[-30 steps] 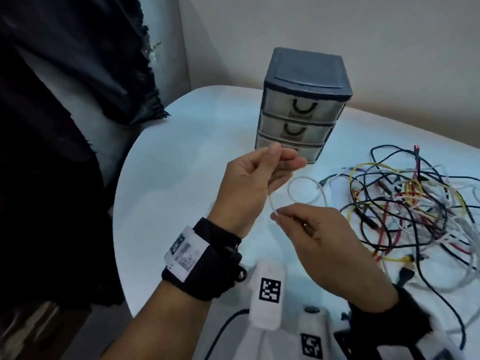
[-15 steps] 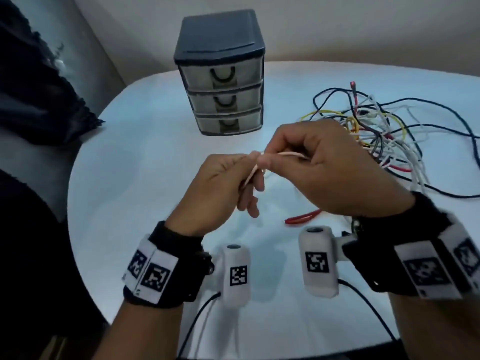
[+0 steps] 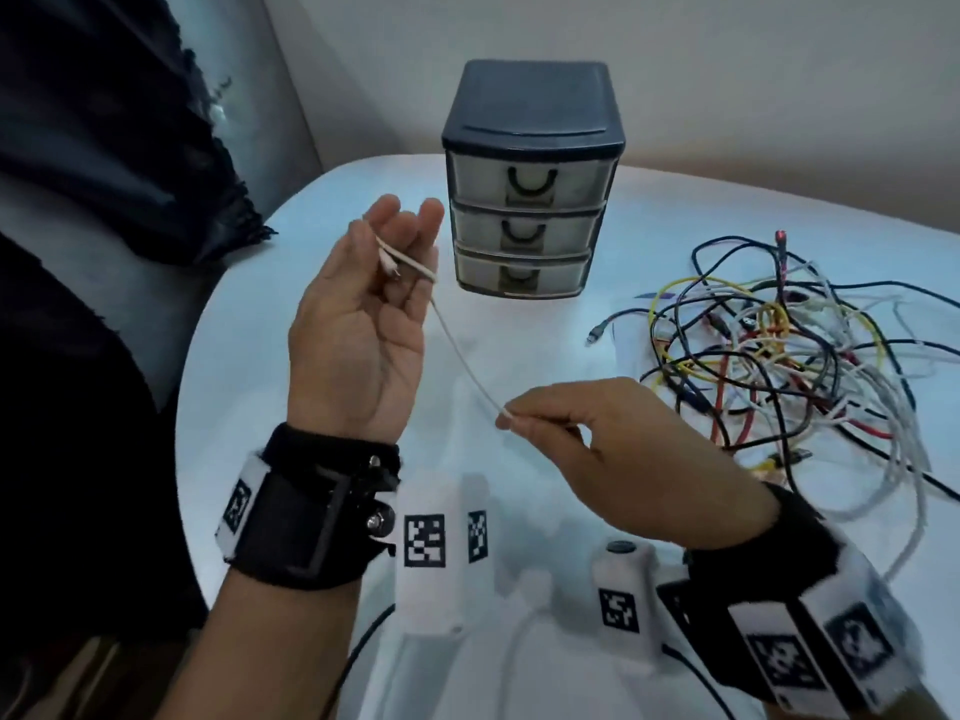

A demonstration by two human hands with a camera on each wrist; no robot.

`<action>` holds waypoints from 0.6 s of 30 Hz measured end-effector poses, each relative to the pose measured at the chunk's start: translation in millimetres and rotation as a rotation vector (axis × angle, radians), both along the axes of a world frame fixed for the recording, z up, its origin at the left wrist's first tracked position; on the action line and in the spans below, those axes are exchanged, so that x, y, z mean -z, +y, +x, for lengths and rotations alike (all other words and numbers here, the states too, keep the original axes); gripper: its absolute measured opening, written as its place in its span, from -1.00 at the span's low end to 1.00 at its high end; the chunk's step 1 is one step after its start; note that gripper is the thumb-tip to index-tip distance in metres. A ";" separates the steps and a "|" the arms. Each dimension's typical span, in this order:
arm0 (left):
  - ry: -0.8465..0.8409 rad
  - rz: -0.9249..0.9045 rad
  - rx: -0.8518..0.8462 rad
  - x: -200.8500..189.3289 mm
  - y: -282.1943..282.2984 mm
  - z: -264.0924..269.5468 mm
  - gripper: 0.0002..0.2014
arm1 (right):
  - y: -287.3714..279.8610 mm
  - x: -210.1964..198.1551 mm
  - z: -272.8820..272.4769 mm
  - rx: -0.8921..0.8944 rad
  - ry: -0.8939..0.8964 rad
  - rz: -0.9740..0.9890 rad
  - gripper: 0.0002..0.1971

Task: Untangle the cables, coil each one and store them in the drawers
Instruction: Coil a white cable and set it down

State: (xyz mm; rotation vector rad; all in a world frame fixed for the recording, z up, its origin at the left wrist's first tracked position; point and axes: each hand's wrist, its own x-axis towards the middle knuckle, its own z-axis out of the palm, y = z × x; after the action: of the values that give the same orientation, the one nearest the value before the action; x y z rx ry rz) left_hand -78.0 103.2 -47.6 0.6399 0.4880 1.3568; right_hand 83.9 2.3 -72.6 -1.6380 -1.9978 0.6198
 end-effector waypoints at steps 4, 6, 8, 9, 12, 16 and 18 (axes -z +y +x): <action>0.850 0.455 -0.193 17.7 -1.9 5.5 -0.67 | -7.8 -27.0 5.1 0.021 0.119 0.116 -0.80; 1.120 0.591 -0.018 19.1 -11.5 9.5 -0.68 | -8.3 -37.3 13.9 0.125 0.150 0.236 -0.80; 1.156 0.599 0.243 14.2 -22.3 12.8 -0.67 | -6.3 -39.6 22.4 0.246 0.168 0.358 -0.81; 1.091 0.572 0.365 10.1 -27.2 13.6 -0.67 | -4.8 -37.7 25.5 0.296 0.195 0.415 -0.83; 0.668 0.375 0.560 -5.3 -34.0 12.3 -0.66 | 2.2 -25.5 29.2 0.372 0.301 0.508 -0.85; 0.033 0.123 0.434 -15.0 -28.9 10.6 -0.63 | 13.7 -6.3 26.6 0.358 0.215 0.385 -0.76; -0.108 0.032 0.300 -13.9 -23.6 11.8 -0.65 | 13.5 -1.1 20.7 0.266 0.161 0.261 -0.73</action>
State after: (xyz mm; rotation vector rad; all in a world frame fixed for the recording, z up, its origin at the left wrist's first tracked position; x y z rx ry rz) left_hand -66.1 79.6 -33.6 0.6355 0.2711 1.1095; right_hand 104.6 15.8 -71.5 -1.6018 -1.6335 0.3619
